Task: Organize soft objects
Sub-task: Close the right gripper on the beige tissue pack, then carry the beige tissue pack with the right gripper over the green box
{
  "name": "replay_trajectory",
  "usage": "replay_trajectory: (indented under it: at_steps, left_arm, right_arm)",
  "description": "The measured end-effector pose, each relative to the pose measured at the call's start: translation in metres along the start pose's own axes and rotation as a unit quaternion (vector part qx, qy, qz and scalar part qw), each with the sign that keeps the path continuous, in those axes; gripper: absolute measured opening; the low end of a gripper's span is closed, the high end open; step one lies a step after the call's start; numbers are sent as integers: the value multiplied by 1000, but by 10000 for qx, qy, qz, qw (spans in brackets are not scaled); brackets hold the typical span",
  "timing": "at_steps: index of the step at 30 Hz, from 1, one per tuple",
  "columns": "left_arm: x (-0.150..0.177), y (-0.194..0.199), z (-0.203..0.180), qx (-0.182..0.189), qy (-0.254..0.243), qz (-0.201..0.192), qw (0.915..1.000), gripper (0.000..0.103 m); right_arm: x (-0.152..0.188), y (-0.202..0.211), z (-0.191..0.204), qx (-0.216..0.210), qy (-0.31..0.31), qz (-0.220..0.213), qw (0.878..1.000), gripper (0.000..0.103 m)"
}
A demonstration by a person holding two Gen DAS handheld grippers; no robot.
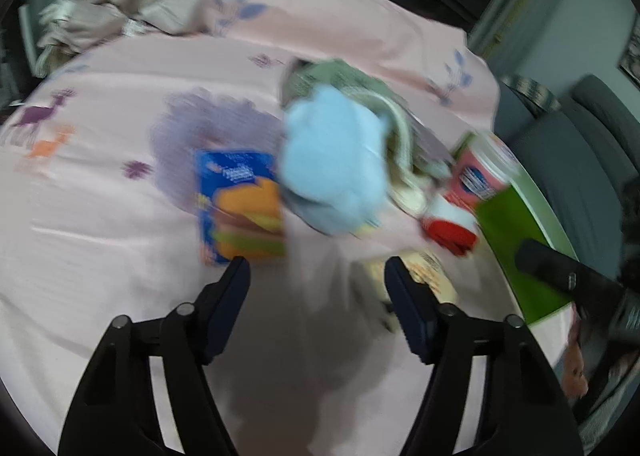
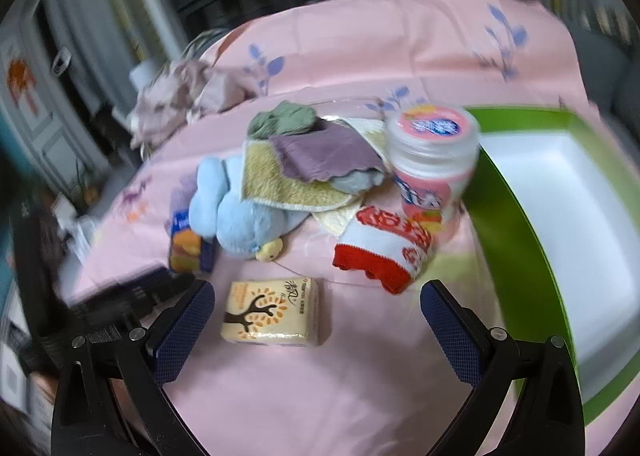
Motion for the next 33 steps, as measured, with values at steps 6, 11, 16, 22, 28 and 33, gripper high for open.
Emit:
replay_trajectory:
  at_steps: [6, 11, 16, 22, 28, 33]
  left_arm:
    - [17, -14, -38, 611, -291, 366, 9970, 58]
    - [25, -27, -50, 859, -260, 629, 9940, 50]
    - [26, -33, -58, 865, -440, 582, 9936, 40]
    - [25, -38, -67, 720, -683, 453, 9940, 40]
    - [-3, -17, -94, 729, -1054, -97, 9917, 39]
    - [-29, -4, -128, 1127, -1254, -402, 9849, 39]
  right_arm:
    - [3, -19, -4, -255, -518, 359, 9977, 89]
    - [14, -45, -3, -342, -752, 887, 9926, 66]
    - [26, -67, -7, -352, -945, 1285, 9866, 48]
    - [29, -65, -12, -305, -947, 1289, 9867, 45]
    - [3, -21, -11, -296, -660, 575, 9957, 45]
    - [-21, 26, -25, -258, -682, -149, 9972, 45]
Point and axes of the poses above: each gripper's, at about its wrist camera, not at the fingertips, and y roughly against the way its jaws point, z to its left, x to its underside, the point moved 8 cm from there along -y, roughly the way its jaws point, and after that the axes turned 11 degrees about -y, right-handed, at the moved point
